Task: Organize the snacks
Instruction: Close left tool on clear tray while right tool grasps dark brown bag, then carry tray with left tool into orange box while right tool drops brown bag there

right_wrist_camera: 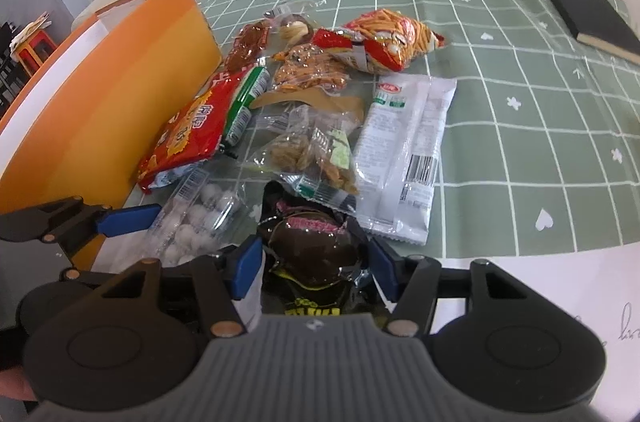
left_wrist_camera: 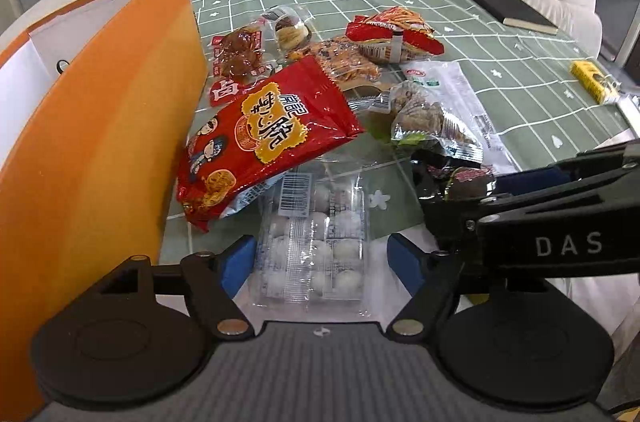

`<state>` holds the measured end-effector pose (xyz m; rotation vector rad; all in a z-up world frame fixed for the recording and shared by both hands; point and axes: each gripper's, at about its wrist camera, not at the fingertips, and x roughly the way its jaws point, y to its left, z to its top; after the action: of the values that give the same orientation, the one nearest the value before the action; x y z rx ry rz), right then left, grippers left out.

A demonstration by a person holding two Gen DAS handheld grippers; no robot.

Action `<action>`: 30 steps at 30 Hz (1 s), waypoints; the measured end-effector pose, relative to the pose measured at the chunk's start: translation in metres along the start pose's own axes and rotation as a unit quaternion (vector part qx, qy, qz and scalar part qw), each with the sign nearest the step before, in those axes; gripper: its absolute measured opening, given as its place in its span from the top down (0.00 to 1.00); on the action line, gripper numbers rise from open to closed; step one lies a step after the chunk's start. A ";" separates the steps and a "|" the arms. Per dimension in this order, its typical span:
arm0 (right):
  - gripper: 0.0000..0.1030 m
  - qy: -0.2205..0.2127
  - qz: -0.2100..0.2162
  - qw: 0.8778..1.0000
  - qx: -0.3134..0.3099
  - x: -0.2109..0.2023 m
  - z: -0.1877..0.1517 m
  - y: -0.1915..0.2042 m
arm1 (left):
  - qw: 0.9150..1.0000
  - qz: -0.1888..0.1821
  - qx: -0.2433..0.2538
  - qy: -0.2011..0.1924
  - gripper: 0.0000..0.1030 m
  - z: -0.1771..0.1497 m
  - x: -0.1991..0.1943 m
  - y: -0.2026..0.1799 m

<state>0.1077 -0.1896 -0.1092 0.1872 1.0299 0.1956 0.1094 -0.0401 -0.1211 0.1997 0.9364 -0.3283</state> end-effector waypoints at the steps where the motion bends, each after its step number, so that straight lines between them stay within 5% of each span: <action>1: 0.45 0.000 0.000 1.000 0.000 0.000 0.000 0.000 | 1.000 -0.003 -0.001 0.000 0.22 0.000 0.000 0.000; 4: 0.46 -0.001 0.001 1.000 -0.003 0.001 -0.001 0.002 | 1.000 -0.013 0.007 -0.002 0.35 0.000 -0.003 -0.003; 11: 0.50 0.005 0.004 1.000 -0.004 0.000 -0.001 0.004 | 1.000 -0.007 0.007 -0.002 0.42 -0.003 -0.008 -0.006; 30: 0.60 -0.030 0.013 0.999 -0.031 -0.045 -0.011 0.012 | 0.998 0.001 -0.052 -0.031 0.44 -0.014 -0.059 0.000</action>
<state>0.0744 -0.1886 -0.0743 0.1495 0.9616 0.2445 0.0659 -0.0248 -0.0809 0.0945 0.8902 -0.2826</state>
